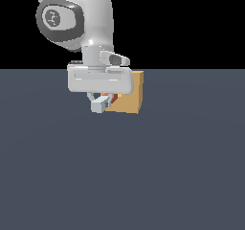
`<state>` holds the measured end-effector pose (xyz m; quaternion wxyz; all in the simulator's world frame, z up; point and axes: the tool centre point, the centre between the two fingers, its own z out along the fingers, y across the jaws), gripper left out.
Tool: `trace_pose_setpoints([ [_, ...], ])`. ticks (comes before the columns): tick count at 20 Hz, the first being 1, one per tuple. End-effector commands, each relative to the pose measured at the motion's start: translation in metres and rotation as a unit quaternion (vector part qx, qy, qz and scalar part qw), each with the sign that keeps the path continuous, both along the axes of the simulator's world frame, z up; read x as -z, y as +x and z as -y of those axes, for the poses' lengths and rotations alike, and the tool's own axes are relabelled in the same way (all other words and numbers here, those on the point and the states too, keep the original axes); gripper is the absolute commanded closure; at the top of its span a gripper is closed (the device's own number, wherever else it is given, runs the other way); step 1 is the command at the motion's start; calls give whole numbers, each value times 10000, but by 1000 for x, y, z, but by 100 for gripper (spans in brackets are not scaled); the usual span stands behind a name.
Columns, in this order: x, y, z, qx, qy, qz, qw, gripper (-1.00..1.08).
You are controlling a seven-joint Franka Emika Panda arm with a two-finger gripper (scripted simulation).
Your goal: Insert the peg into the horizontal hole in a box.
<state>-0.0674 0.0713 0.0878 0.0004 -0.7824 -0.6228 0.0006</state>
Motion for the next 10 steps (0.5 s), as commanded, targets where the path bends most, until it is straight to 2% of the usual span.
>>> trace_pose_setpoints([
  [1,-3,3,-9,65,0,7,10000,108],
  [10,-4,6,-20,126,0,7,9999,108],
])
